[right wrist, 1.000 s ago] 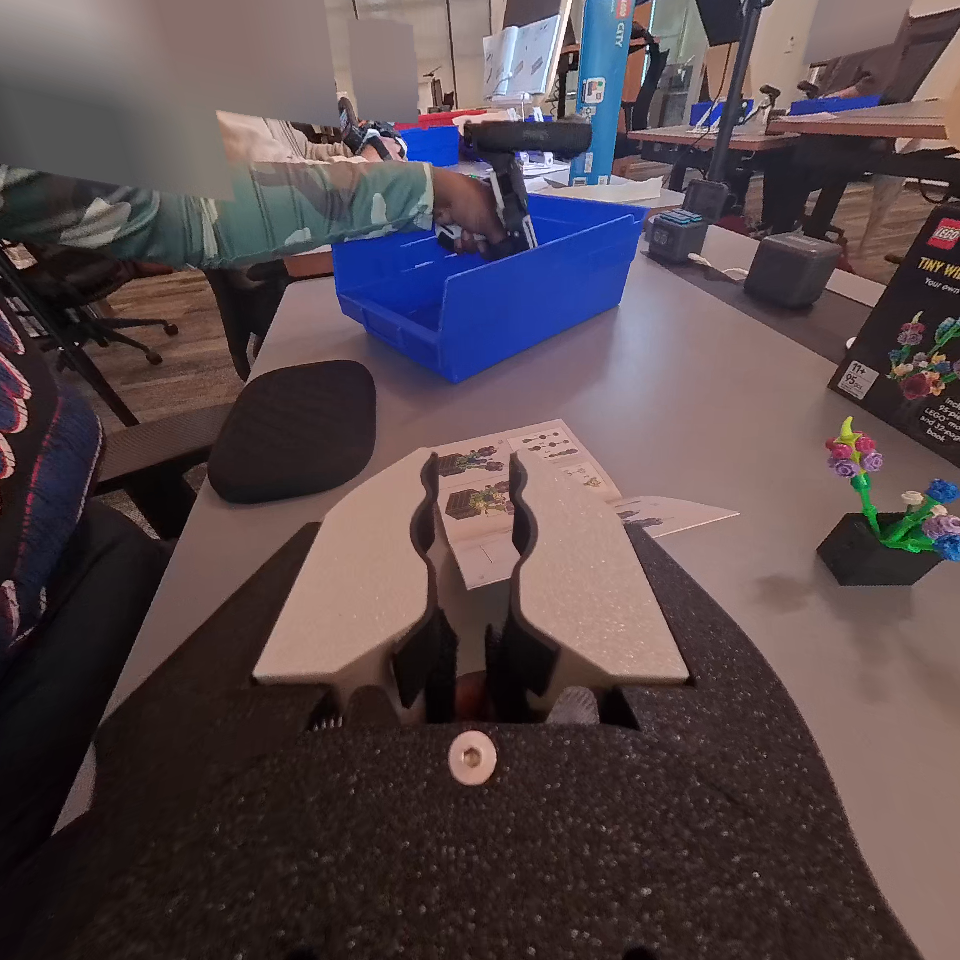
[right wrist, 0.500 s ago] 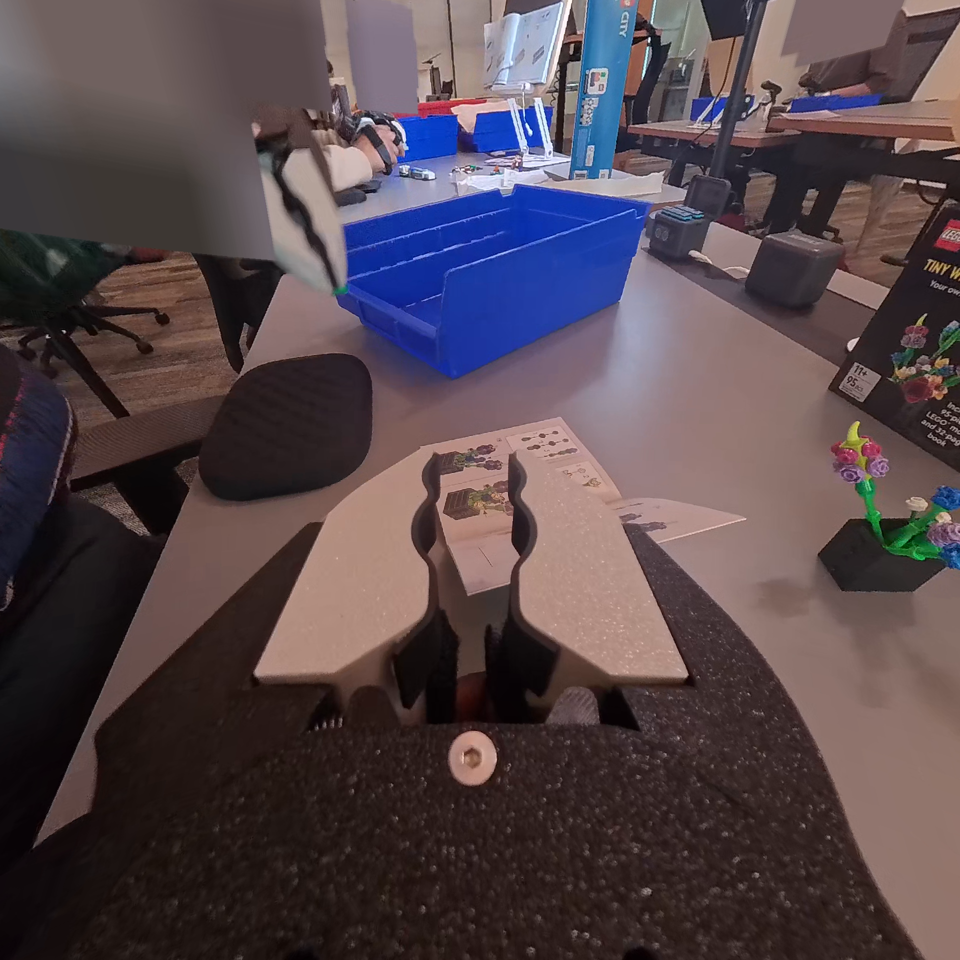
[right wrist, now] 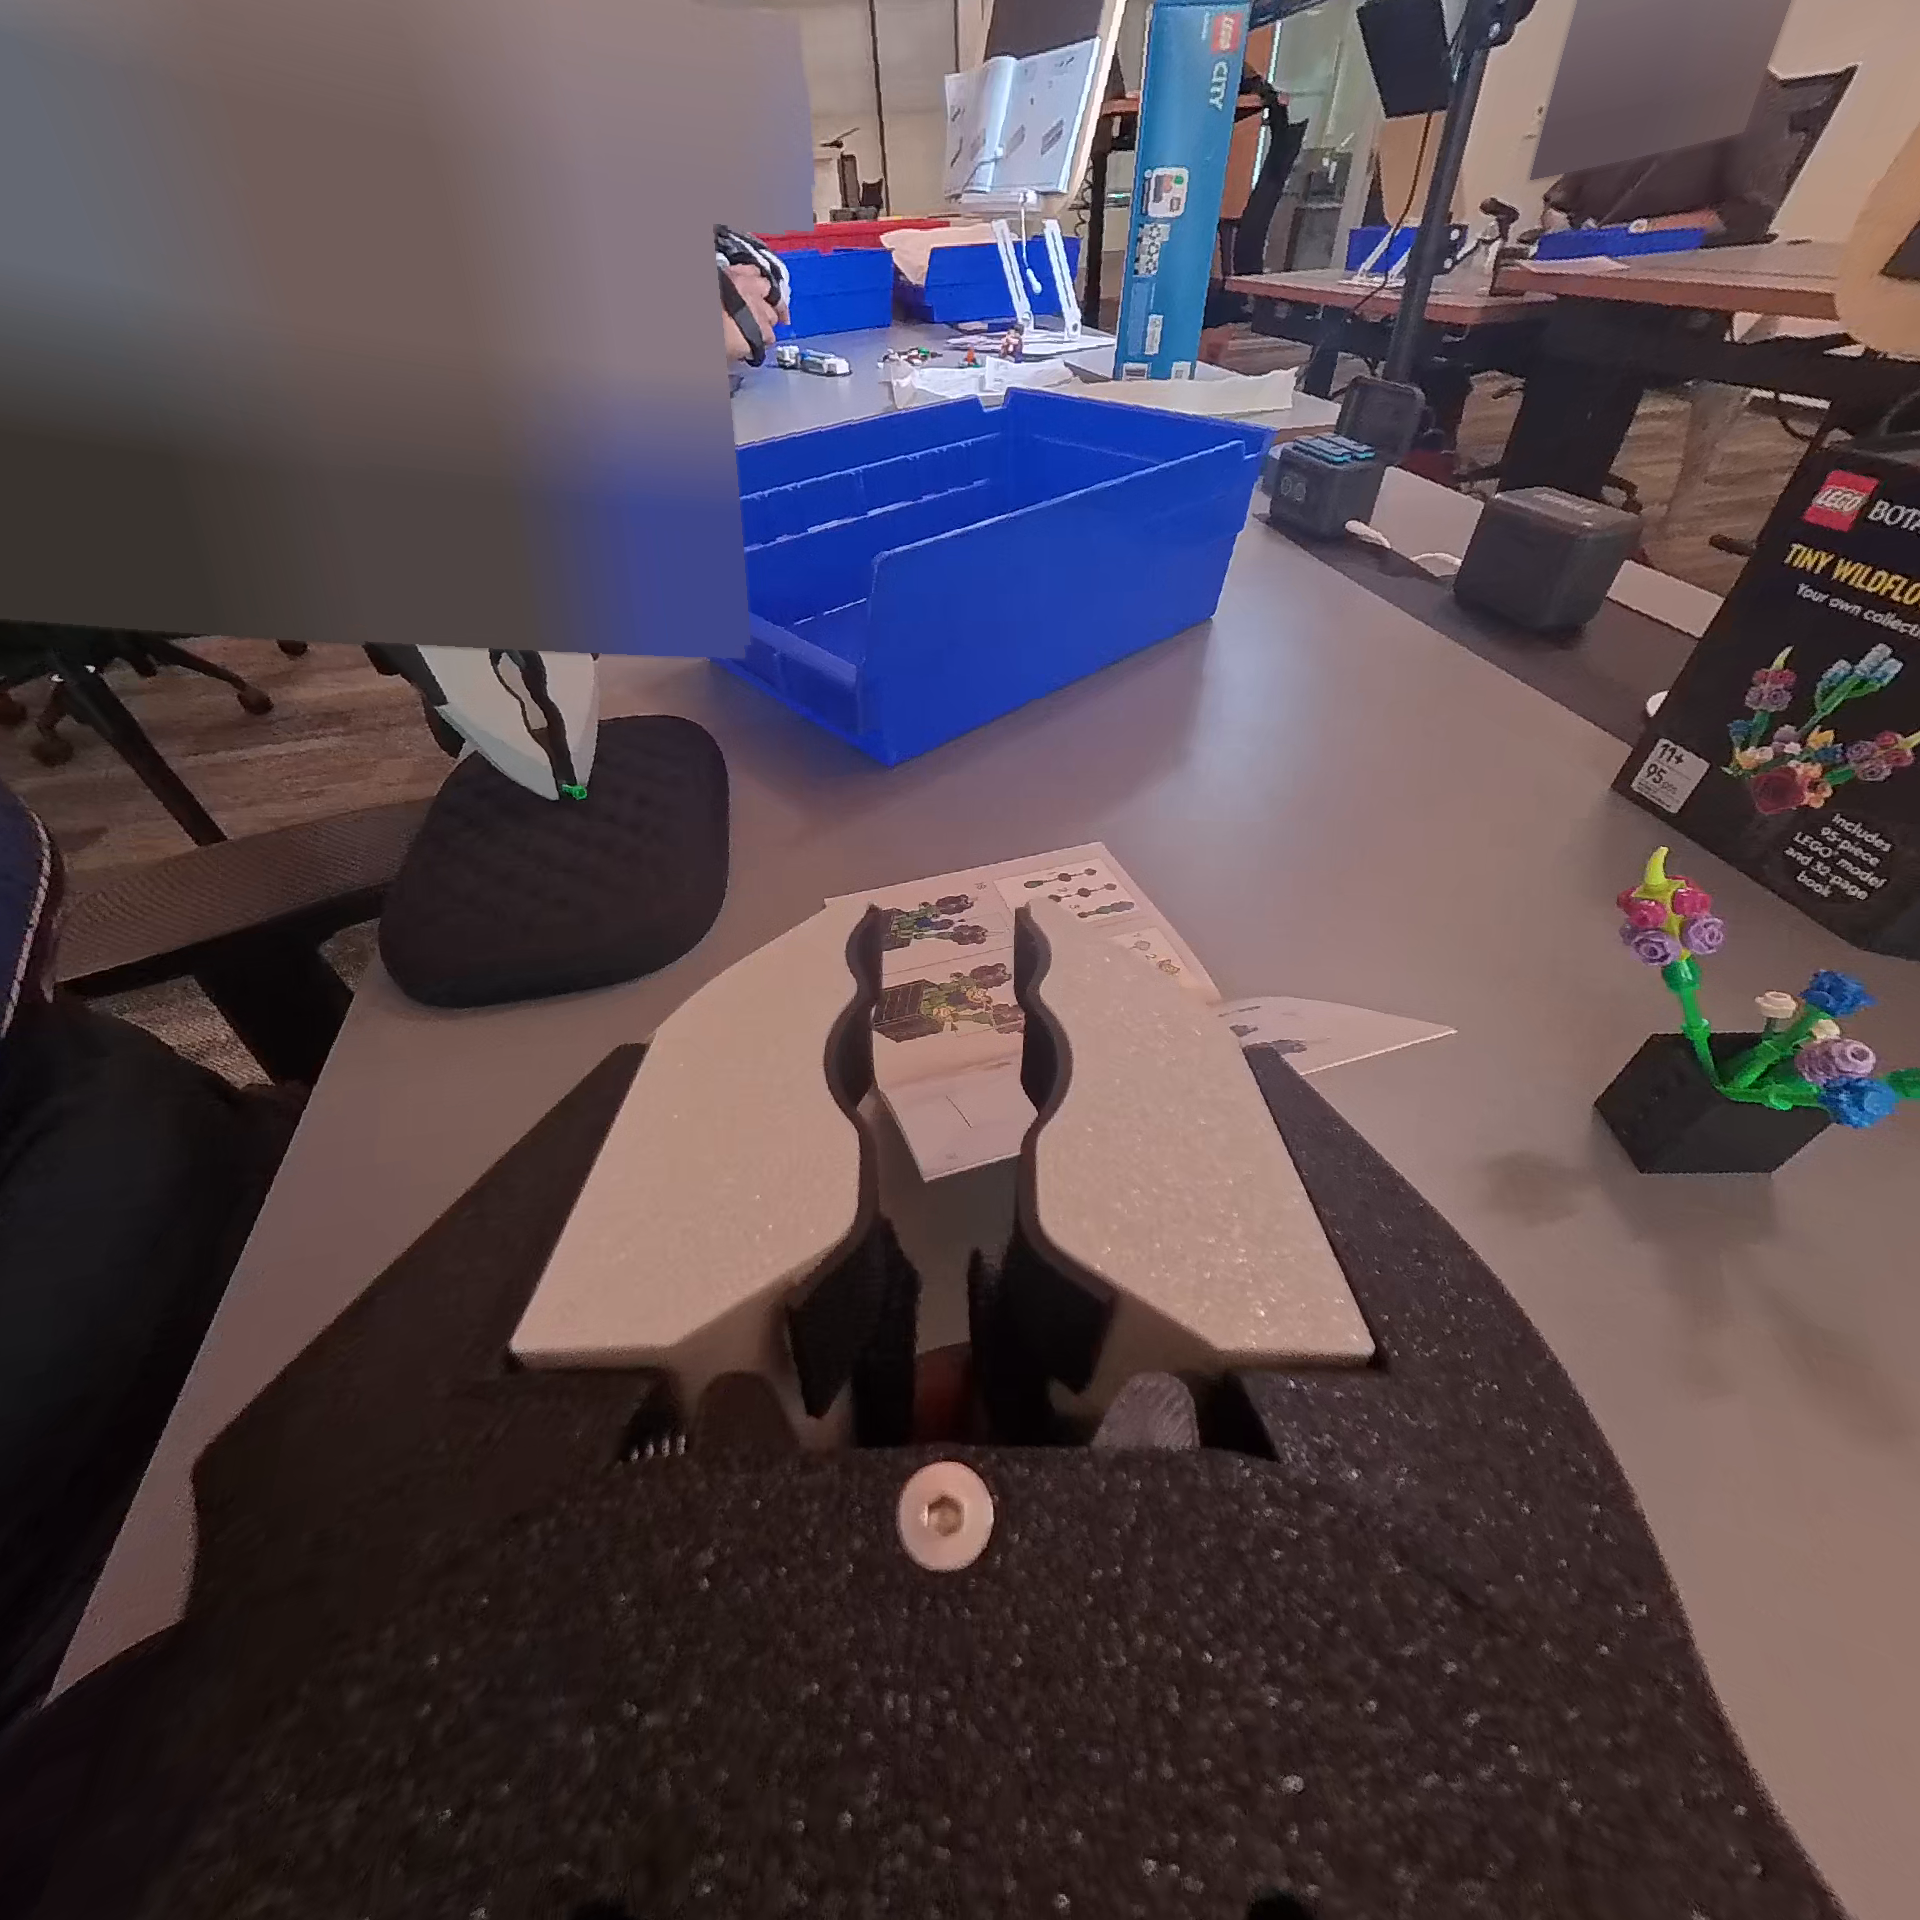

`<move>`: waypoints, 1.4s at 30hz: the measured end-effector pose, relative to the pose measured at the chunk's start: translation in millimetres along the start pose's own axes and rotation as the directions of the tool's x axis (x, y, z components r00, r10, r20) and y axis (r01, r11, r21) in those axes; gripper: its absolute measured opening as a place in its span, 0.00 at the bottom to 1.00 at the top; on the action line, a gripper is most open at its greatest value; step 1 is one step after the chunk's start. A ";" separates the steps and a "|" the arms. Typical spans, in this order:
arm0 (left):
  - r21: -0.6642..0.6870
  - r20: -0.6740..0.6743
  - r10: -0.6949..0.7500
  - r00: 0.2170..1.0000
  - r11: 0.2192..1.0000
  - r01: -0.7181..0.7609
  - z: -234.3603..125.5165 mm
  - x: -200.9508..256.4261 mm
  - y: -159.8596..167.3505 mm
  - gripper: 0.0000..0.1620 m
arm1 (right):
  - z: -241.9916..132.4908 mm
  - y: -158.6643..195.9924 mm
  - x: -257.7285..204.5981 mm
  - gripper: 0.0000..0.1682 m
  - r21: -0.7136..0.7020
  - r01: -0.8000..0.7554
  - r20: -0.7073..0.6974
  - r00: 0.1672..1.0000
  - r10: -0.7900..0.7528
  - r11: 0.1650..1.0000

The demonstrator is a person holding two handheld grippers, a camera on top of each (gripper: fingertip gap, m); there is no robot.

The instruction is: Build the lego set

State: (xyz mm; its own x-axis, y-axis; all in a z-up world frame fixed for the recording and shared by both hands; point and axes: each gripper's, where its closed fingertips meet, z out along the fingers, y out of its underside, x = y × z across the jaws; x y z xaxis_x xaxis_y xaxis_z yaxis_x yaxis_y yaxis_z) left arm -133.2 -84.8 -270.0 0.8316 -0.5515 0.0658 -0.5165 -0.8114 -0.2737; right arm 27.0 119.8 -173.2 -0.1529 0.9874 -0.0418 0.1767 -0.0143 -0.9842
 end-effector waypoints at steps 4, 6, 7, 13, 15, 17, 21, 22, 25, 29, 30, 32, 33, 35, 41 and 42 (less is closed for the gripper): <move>-0.018 -0.002 -0.001 1.000 1.000 0.001 2.2 -0.5 0.2 0.04 | 0.7 2.6 0.5 0.14 -0.013 0.000 0.000 1.000 0.000 1.000; -0.016 -0.002 -0.005 1.000 1.000 0.005 3.4 -0.7 0.2 0.04 | 2.0 5.0 0.5 0.14 -0.025 0.000 0.003 1.000 0.000 1.000; -0.012 -0.002 -0.004 1.000 1.000 0.004 3.8 -0.8 0.1 0.04 | 2.6 6.4 0.3 0.14 -0.032 -0.003 0.007 1.000 0.003 0.999; 0.221 0.043 -0.031 0.999 0.975 0.021 -6.9 -9.2 -22.9 0.03 | 3.3 5.6 -2.4 0.14 -0.040 0.014 0.015 1.000 -0.013 0.999; 0.394 0.063 -0.031 0.998 0.919 0.004 -20.9 -10.3 -46.3 0.03 | 1.9 -4.0 -5.0 0.14 -0.011 0.025 -0.003 1.000 -0.025 1.000; 0.573 0.062 -0.020 0.998 0.820 -0.019 -36.3 -4.7 -75.0 0.04 | 3.0 -18.8 -14.0 0.06 0.008 0.009 -0.041 0.999 -0.009 1.000; 0.817 -0.053 0.017 0.998 0.575 0.034 -49.9 26.2 -126.1 0.03 | 25.2 -40.6 -67.4 0.04 0.045 0.043 0.017 0.999 -0.043 0.998; 0.848 -0.080 0.030 0.996 0.527 0.052 -49.2 34.5 -135.2 0.03 | 32.6 -41.9 -78.4 0.05 0.063 0.035 0.033 0.999 -0.037 0.997; 0.884 -0.136 0.089 0.987 0.461 0.080 -42.6 56.1 -153.5 0.03 | 48.8 -35.7 -102.3 0.10 0.093 -0.028 0.096 0.995 0.019 0.995; 0.875 -0.157 0.108 0.982 0.475 0.088 -35.2 60.3 -157.8 0.03 | 49.1 -18.8 -103.0 0.10 0.085 -0.043 0.087 0.996 0.035 0.995; 0.879 -0.171 0.116 0.978 0.467 0.099 -37.6 60.2 -157.6 0.03 | 47.2 -16.5 -103.6 0.09 0.087 -0.053 0.094 0.995 0.044 0.995; 0.886 -0.208 0.137 0.969 0.445 0.127 -43.1 60.4 -158.2 0.03 | 45.2 -15.9 -110.7 0.10 0.108 -0.081 0.143 0.988 0.065 0.991; 0.891 -0.223 0.142 0.964 0.430 0.143 -45.5 60.0 -159.7 0.03 | 45.9 -17.5 -111.9 0.10 0.130 -0.103 0.147 0.986 0.084 0.986; 0.898 -0.254 0.164 0.953 0.406 0.170 -47.9 62.5 -164.1 0.03 | 49.2 -19.9 -113.2 0.09 0.164 -0.146 0.151 0.981 0.121 0.976; 0.902 -0.231 0.198 0.953 0.410 0.134 -42.9 68.6 -171.7 0.03 | 58.4 -15.5 -112.0 0.07 0.158 -0.201 0.142 0.973 0.180 0.967; 0.903 -0.232 0.206 0.951 0.409 0.131 -43.3 69.4 -171.6 0.03 | 58.1 -16.2 -112.6 0.06 0.167 -0.199 0.142 0.974 0.176 0.966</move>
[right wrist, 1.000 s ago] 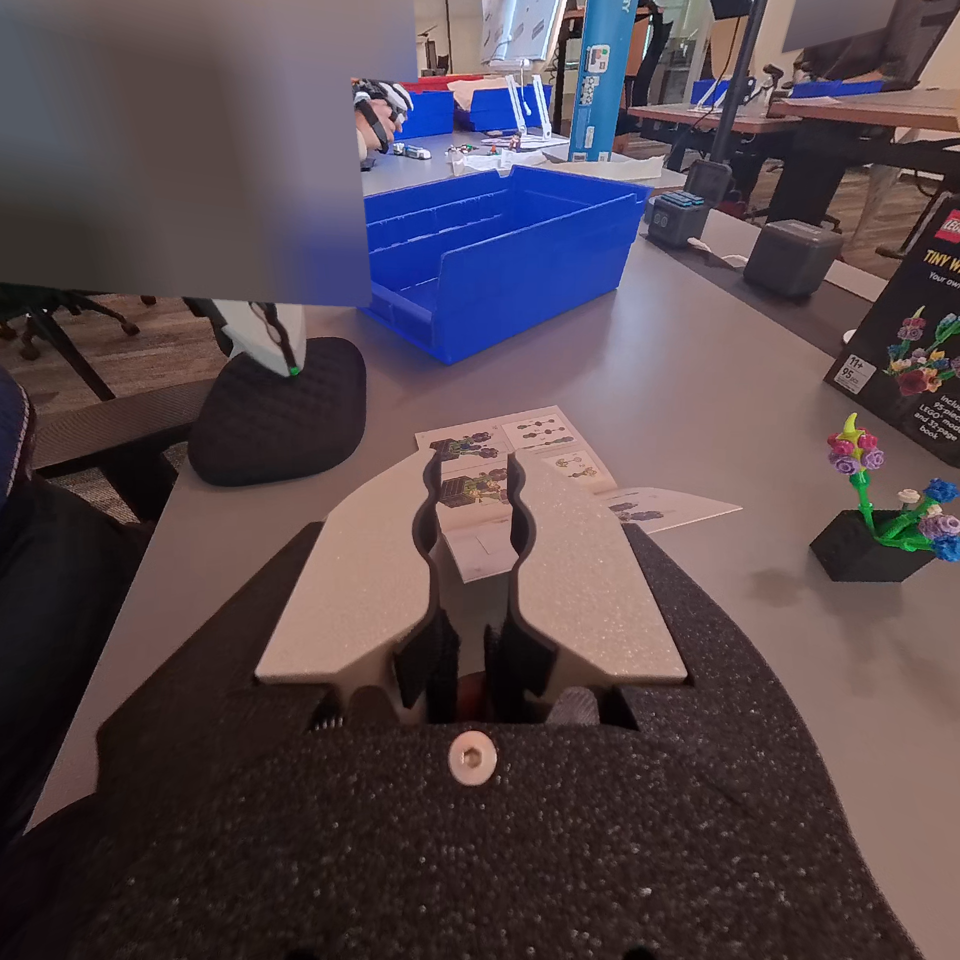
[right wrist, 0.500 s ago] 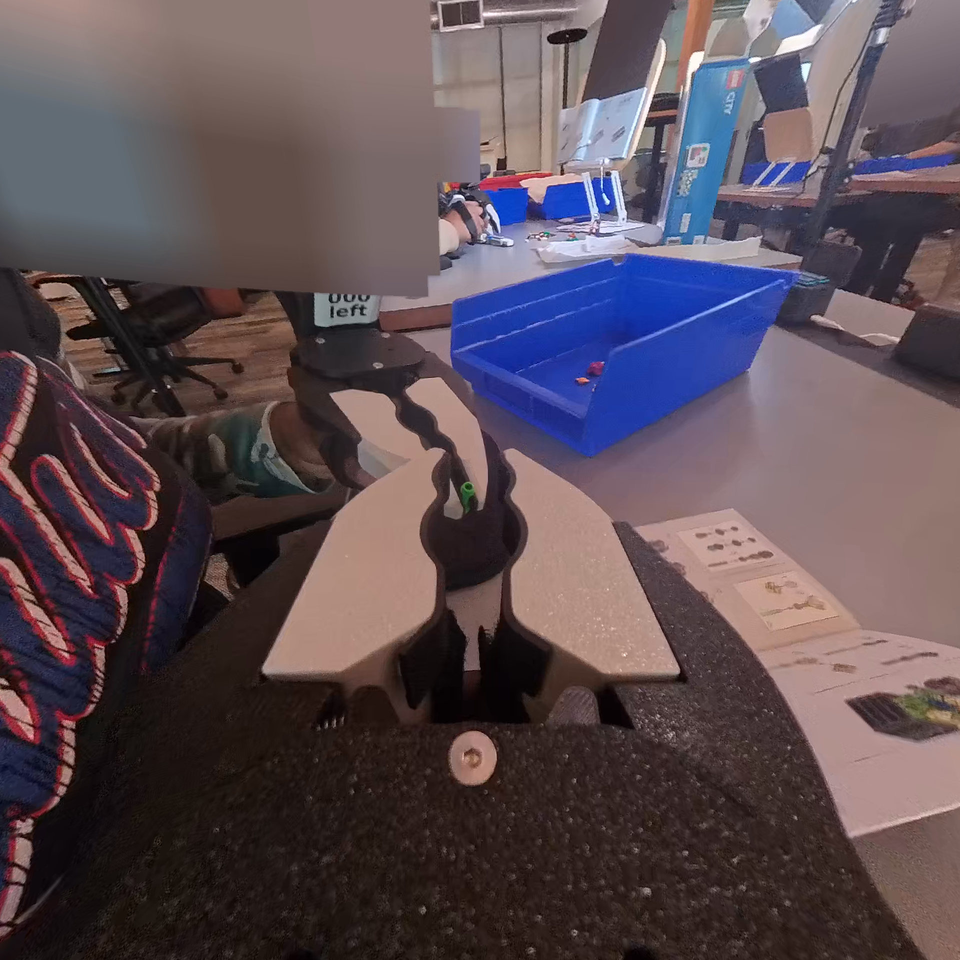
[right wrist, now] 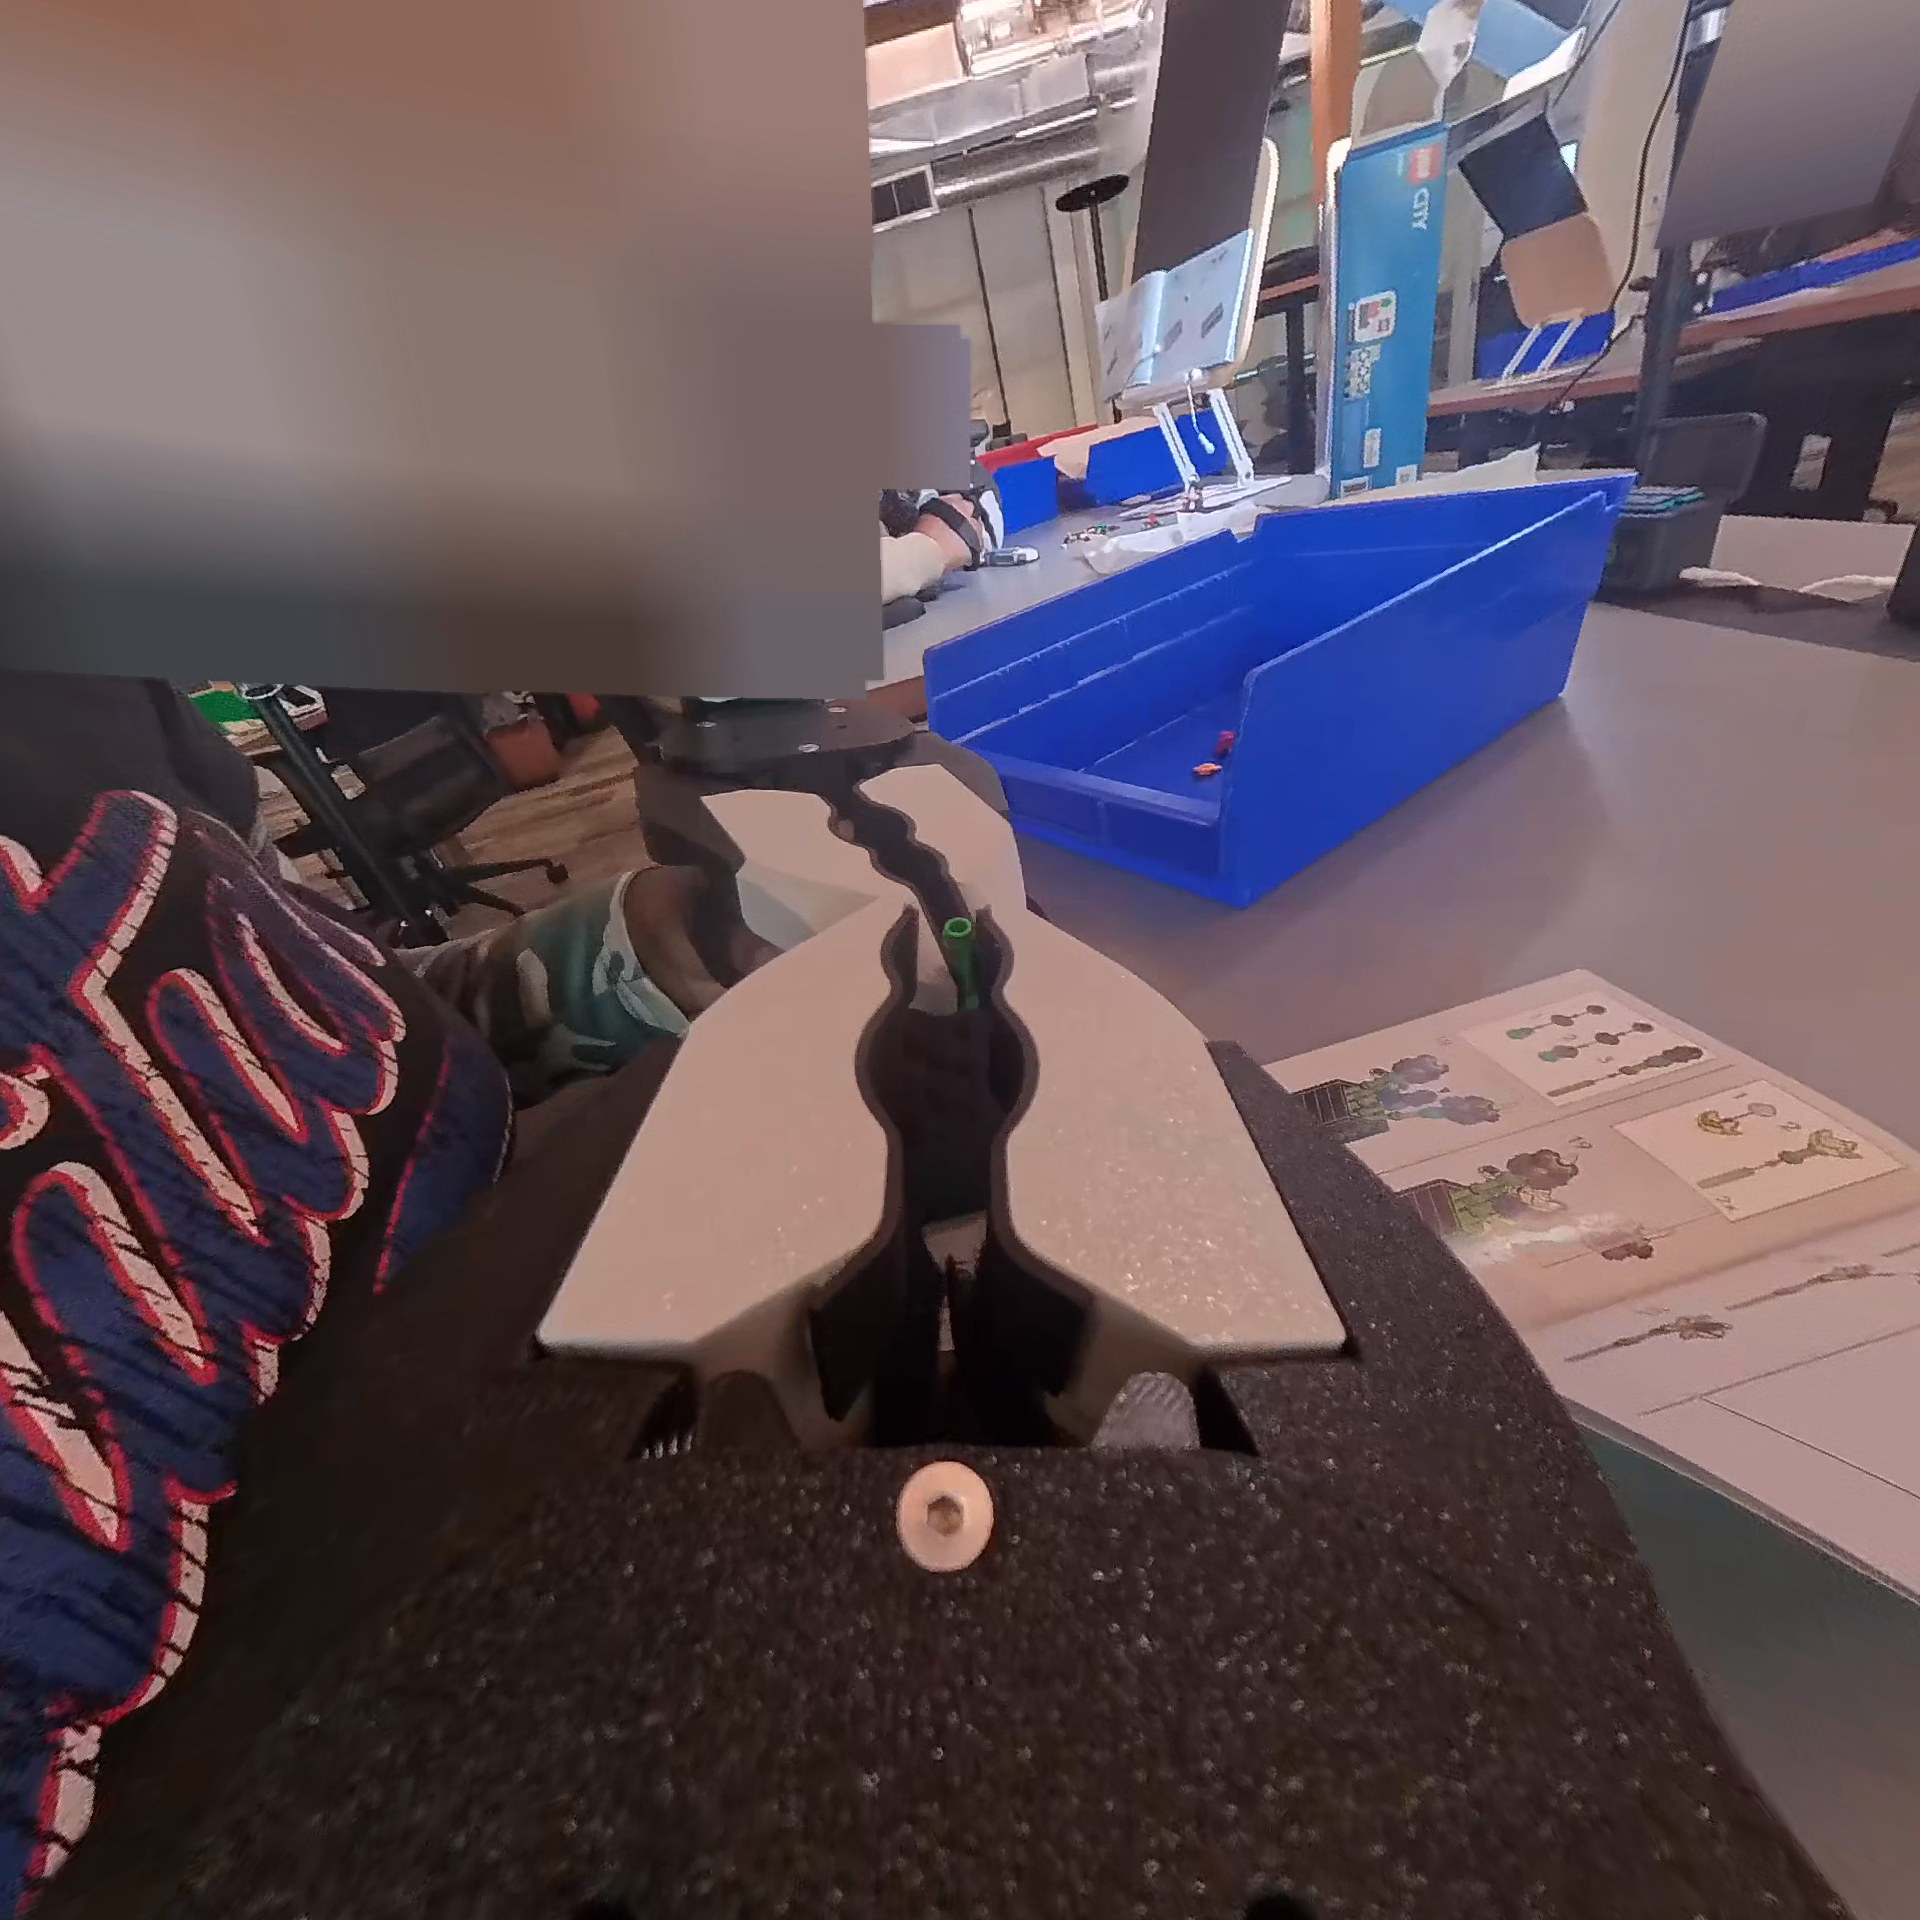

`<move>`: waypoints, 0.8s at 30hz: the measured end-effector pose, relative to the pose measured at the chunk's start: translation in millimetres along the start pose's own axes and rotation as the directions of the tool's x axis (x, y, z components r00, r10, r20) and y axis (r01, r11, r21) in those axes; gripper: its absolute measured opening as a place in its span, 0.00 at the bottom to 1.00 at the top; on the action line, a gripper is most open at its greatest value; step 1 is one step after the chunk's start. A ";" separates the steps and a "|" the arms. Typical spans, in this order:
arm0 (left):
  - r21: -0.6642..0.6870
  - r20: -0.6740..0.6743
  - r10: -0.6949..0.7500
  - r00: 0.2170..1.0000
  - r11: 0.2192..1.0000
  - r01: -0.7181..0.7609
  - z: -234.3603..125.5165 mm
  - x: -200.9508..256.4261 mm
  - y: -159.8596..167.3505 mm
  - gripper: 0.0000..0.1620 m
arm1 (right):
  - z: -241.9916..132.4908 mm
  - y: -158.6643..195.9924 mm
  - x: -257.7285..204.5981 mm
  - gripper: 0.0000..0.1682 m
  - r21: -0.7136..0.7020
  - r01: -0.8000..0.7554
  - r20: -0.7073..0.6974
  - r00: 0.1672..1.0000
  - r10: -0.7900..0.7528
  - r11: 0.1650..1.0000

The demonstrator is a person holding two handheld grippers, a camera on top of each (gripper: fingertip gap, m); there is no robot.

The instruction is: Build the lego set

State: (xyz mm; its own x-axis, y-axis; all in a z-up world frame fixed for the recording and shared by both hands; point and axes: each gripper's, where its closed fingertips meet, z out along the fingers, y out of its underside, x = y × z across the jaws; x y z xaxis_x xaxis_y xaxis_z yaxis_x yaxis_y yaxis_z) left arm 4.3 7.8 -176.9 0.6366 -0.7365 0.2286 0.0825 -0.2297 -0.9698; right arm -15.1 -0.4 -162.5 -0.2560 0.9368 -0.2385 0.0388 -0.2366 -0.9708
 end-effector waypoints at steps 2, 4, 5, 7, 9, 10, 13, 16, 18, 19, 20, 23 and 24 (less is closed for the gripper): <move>-0.010 -0.030 0.001 1.000 1.000 -0.001 -0.1 3.3 0.5 0.03 | -1.6 -0.4 -0.2 0.03 0.002 0.010 -0.002 1.000 -0.010 1.000; -0.028 -0.038 0.006 0.999 1.000 -0.007 -0.3 3.5 0.2 0.04 | -4.9 -1.1 0.6 0.03 -0.012 0.018 -0.008 1.000 -0.019 1.000; -0.041 -0.036 0.019 0.999 0.999 -0.020 -1.0 2.6 -0.1 0.04 | -8.1 -4.0 1.9 0.03 -0.009 0.020 -0.020 1.000 -0.020 1.000; -0.111 0.002 0.063 0.998 0.992 -0.063 -4.1 -5.0 3.5 0.09 | -20.9 -11.4 6.5 0.03 -0.028 0.032 -0.063 0.997 -0.034 0.999; -0.251 0.075 0.118 0.990 0.963 -0.096 -11.3 -21.0 16.4 0.14 | -43.8 -14.9 14.5 0.03 -0.131 0.047 -0.150 0.986 -0.067 0.990; -0.331 0.104 0.145 0.984 0.938 -0.103 -16.1 -29.2 25.7 0.16 | -59.1 -11.1 17.5 0.03 -0.232 0.039 -0.190 0.978 -0.085 0.972; -0.489 0.140 0.206 0.968 0.865 -0.114 -26.7 -47.5 53.5 0.19 | -119.2 18.7 27.3 0.03 -0.606 -0.071 -0.334 0.927 -0.173 0.792; -0.547 0.141 0.213 0.967 0.831 -0.103 -26.4 -54.6 73.9 0.19 | -171.2 48.5 29.1 0.03 -0.819 -0.224 -0.413 0.869 -0.272 0.528; -0.579 0.128 0.234 0.964 0.807 -0.119 -25.1 -54.3 78.5 0.19 | -182.3 68.3 23.7 0.04 -0.869 -0.276 -0.401 0.879 -0.257 0.411; -0.588 0.117 0.241 0.964 0.799 -0.128 -24.5 -53.4 79.9 0.19 | -184.1 77.7 22.7 0.04 -0.886 -0.284 -0.387 0.889 -0.246 0.366; -0.594 0.115 0.243 0.963 0.794 -0.129 -24.4 -53.3 81.3 0.19 | -185.7 85.8 23.9 0.04 -0.896 -0.298 -0.385 0.891 -0.241 0.330; -0.578 0.122 0.251 0.960 0.804 -0.137 -25.2 -53.2 79.1 0.19 | -187.9 102.6 27.1 0.04 -0.914 -0.313 -0.373 0.898 -0.233 0.259; -0.564 0.123 0.253 0.960 0.813 -0.142 -25.5 -52.6 77.0 0.19 | -187.7 102.4 27.5 0.04 -0.917 -0.305 -0.366 0.901 -0.235 0.259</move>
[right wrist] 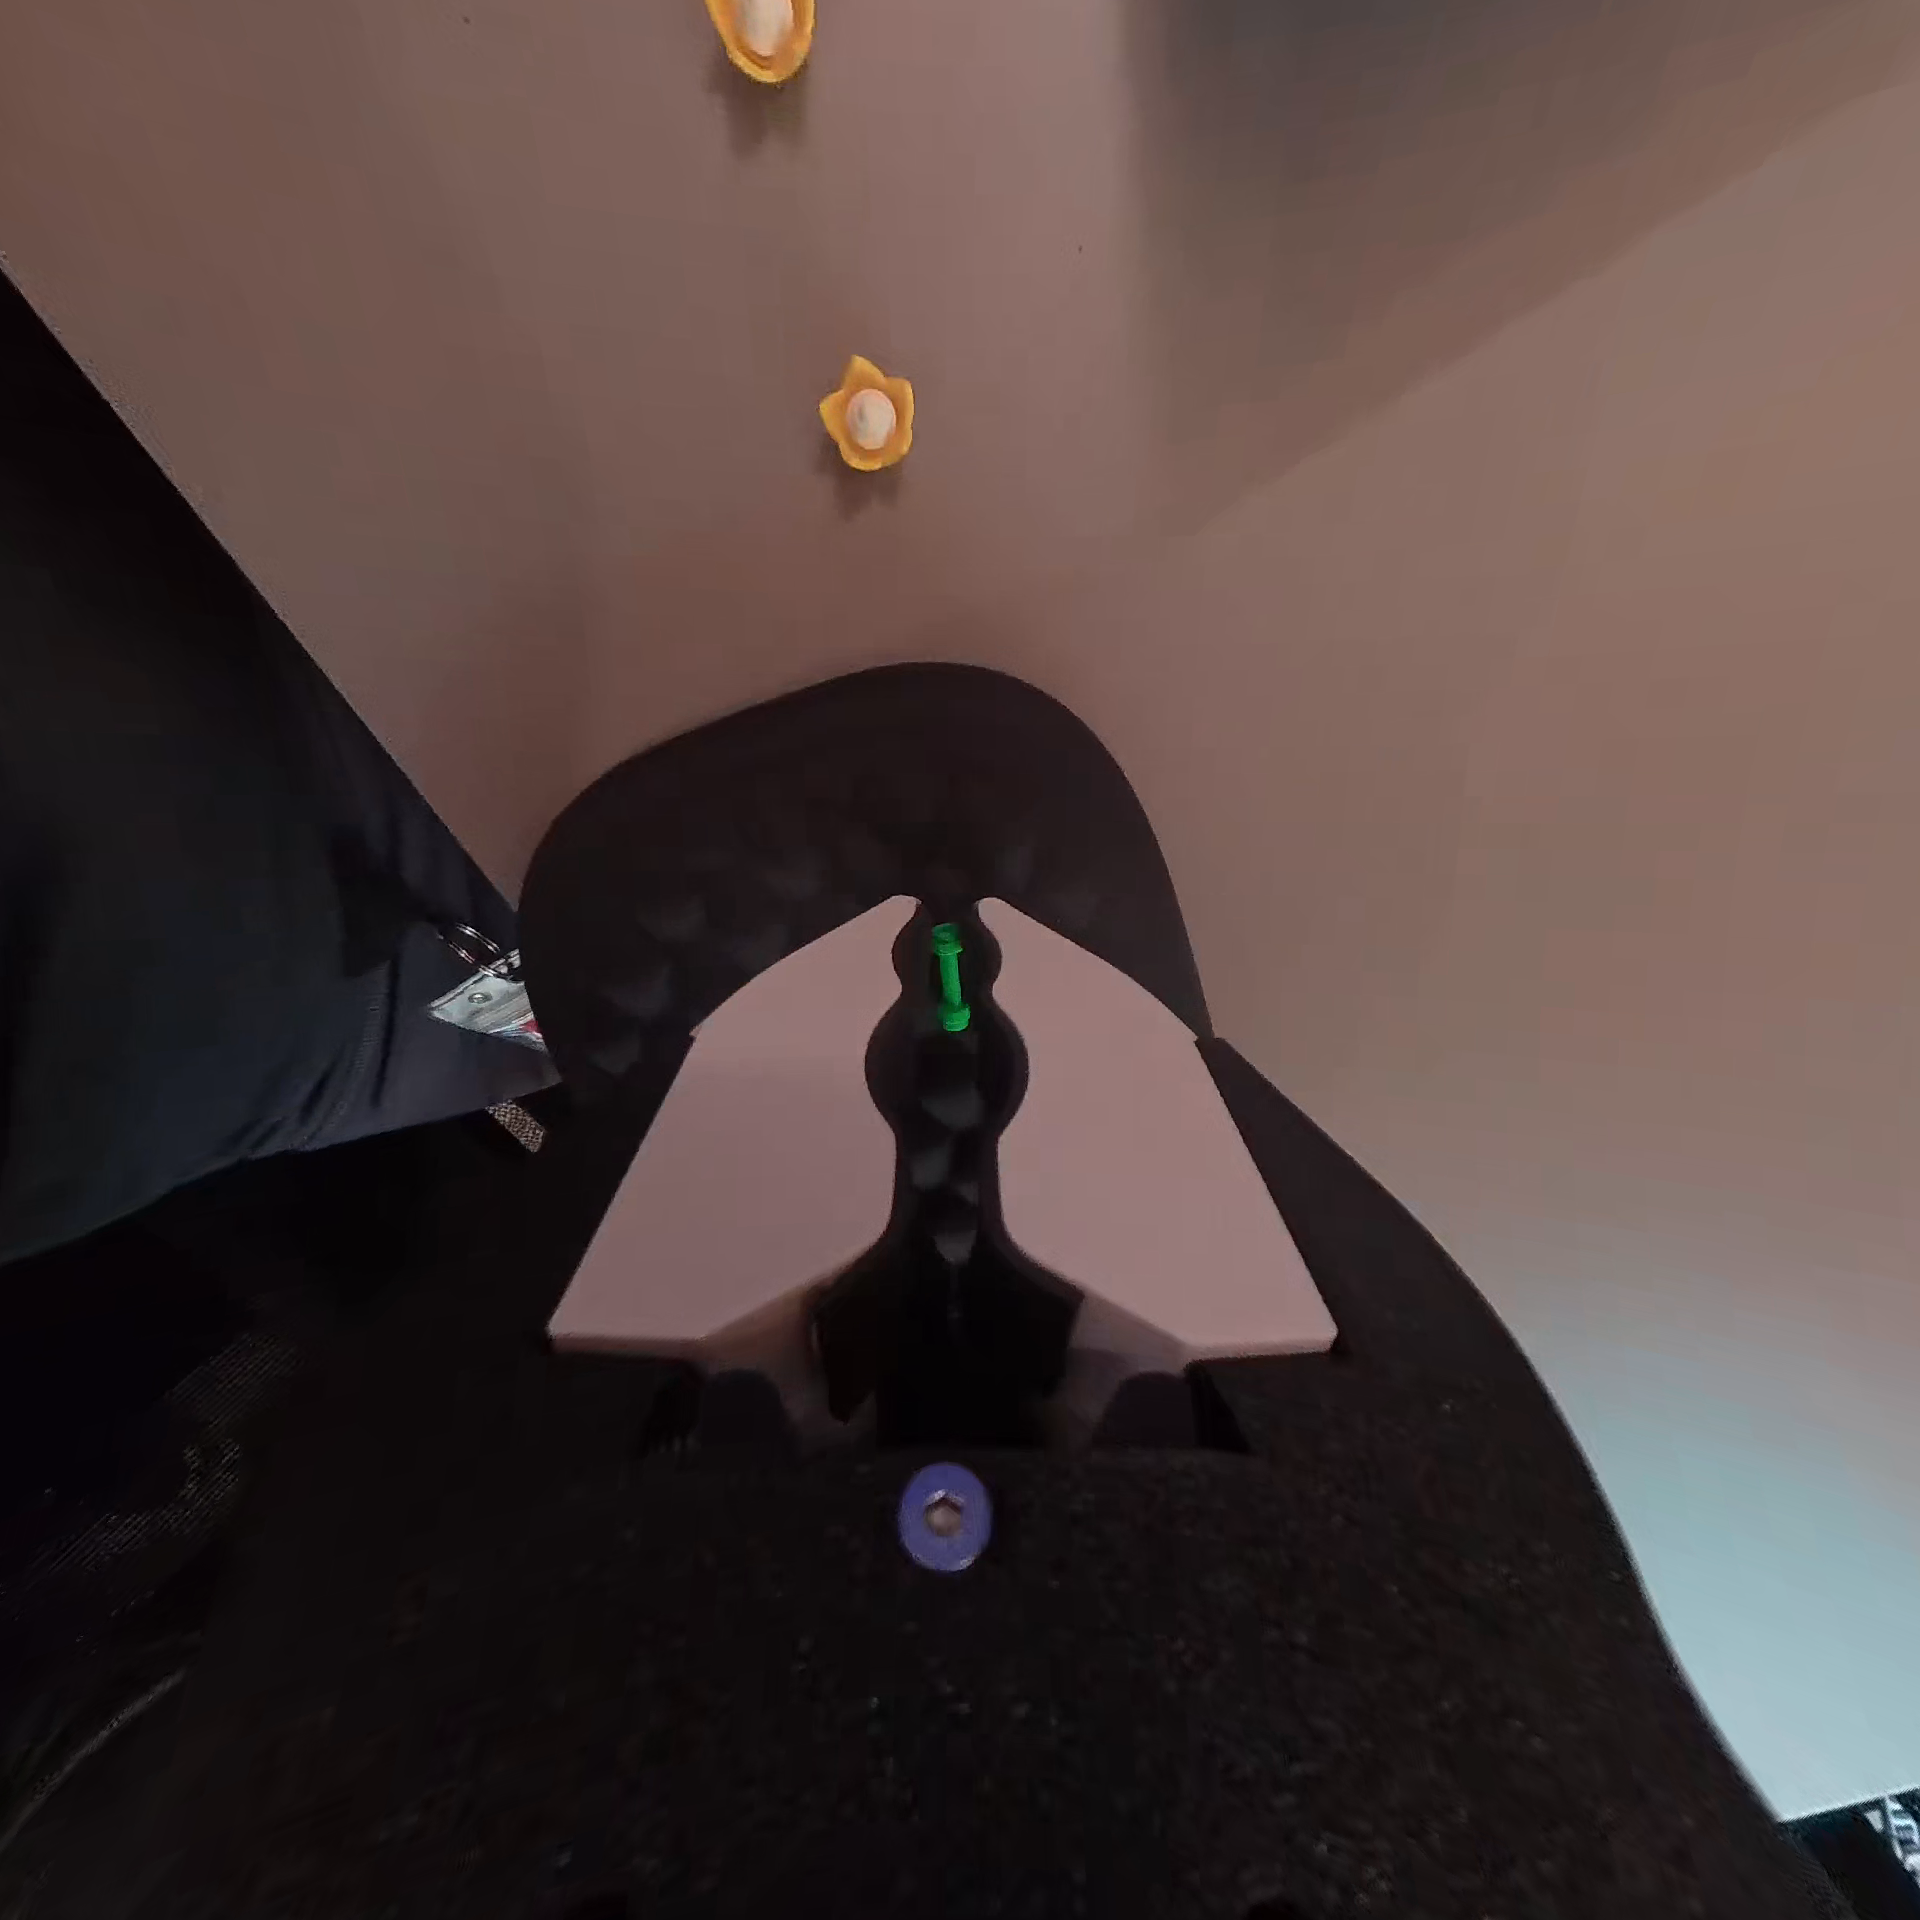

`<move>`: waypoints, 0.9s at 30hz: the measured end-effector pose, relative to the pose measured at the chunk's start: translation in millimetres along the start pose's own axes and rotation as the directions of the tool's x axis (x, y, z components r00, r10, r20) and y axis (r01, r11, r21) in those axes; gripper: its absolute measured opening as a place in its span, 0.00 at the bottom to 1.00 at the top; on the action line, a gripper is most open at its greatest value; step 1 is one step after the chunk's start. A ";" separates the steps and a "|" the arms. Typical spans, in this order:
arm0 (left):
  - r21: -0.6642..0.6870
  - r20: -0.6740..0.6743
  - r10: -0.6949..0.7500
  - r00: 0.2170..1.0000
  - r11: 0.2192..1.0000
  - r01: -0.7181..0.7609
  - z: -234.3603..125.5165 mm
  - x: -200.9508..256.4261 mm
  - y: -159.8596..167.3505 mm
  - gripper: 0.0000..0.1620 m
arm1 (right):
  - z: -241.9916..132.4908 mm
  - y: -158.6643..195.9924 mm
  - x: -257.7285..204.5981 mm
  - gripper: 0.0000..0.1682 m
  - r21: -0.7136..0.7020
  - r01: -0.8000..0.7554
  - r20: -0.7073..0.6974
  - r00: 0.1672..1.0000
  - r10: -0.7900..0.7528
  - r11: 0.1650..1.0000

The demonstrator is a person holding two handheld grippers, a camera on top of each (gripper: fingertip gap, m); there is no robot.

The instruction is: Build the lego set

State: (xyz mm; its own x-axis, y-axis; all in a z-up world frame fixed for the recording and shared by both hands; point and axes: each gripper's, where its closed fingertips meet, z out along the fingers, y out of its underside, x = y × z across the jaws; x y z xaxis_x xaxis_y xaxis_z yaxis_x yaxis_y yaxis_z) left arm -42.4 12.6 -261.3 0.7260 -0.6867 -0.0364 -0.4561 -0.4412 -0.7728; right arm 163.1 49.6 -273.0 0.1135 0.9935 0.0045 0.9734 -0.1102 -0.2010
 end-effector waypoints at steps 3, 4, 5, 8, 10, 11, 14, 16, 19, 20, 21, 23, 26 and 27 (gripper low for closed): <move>0.037 0.001 -0.014 1.000 0.999 0.014 -3.4 -1.2 -3.3 0.19 | -6.0 -1.0 0.4 0.10 0.037 0.011 0.007 1.000 -0.011 0.999; 0.039 -0.001 -0.020 1.000 0.999 0.020 -3.6 -1.5 -3.5 0.19 | -7.8 1.2 0.7 0.12 0.034 0.019 0.006 1.000 -0.020 0.999; 0.036 -0.004 -0.024 1.000 0.999 0.024 -3.3 -1.5 -3.1 0.19 | -9.6 4.3 1.3 0.14 0.026 0.032 -0.001 0.999 -0.032 0.999; 0.010 -0.012 -0.020 1.000 1.000 0.020 -1.3 -0.3 -0.8 0.19 | -14.4 13.1 0.0 0.14 0.002 0.059 -0.002 0.998 -0.059 0.998; -0.008 -0.016 -0.002 1.000 1.000 0.001 -0.2 1.8 0.5 0.19 | -15.5 12.8 0.1 0.10 0.016 0.056 -0.003 0.998 -0.056 0.998; -0.017 -0.019 0.009 1.000 1.000 -0.009 0.3 3.0 1.1 0.19 | -14.9 11.8 -0.1 0.09 0.024 0.056 -0.001 0.998 -0.056 0.998; -0.031 -0.023 0.033 0.999 0.999 -0.034 0.7 5.5 1.3 0.19 | -10.4 10.9 0.7 0.09 0.031 0.061 -0.002 0.998 -0.061 0.998; -0.017 -0.021 0.038 0.999 0.999 -0.038 -0.1 6.2 -1.6 0.19 | -6.4 10.0 1.0 0.07 0.038 0.057 0.005 0.998 -0.057 0.998; 0.019 -0.043 0.038 0.998 0.999 -0.037 -1.7 10.8 -10.1 0.19 | -3.7 6.0 -0.7 0.04 0.075 0.047 0.021 0.999 -0.048 0.996; 0.038 -0.065 0.038 0.997 0.999 -0.036 -1.8 14.7 -14.9 0.19 | -2.1 6.4 -0.6 0.04 0.075 0.032 0.022 0.999 -0.034 0.997; 0.060 -0.092 0.039 0.995 0.998 -0.034 -1.4 19.5 -20.7 0.19 | 0.2 6.7 -0.7 0.03 0.072 0.012 0.026 1.000 -0.014 0.997; 0.095 -0.140 0.045 0.989 0.995 -0.032 1.2 27.7 -33.4 0.19 | 3.7 7.4 -0.7 0.02 0.069 -0.026 0.037 0.999 0.023 0.997; 0.110 -0.174 0.065 0.983 0.993 -0.046 10.7 35.0 -50.3 0.20 | 6.2 7.2 -0.6 0.02 0.097 -0.071 0.064 0.996 0.065 0.993; 0.105 -0.183 0.069 0.981 0.993 -0.050 15.5 37.0 -54.5 0.21 | 6.4 7.1 -0.5 0.02 0.112 -0.078 0.067 0.995 0.071 0.991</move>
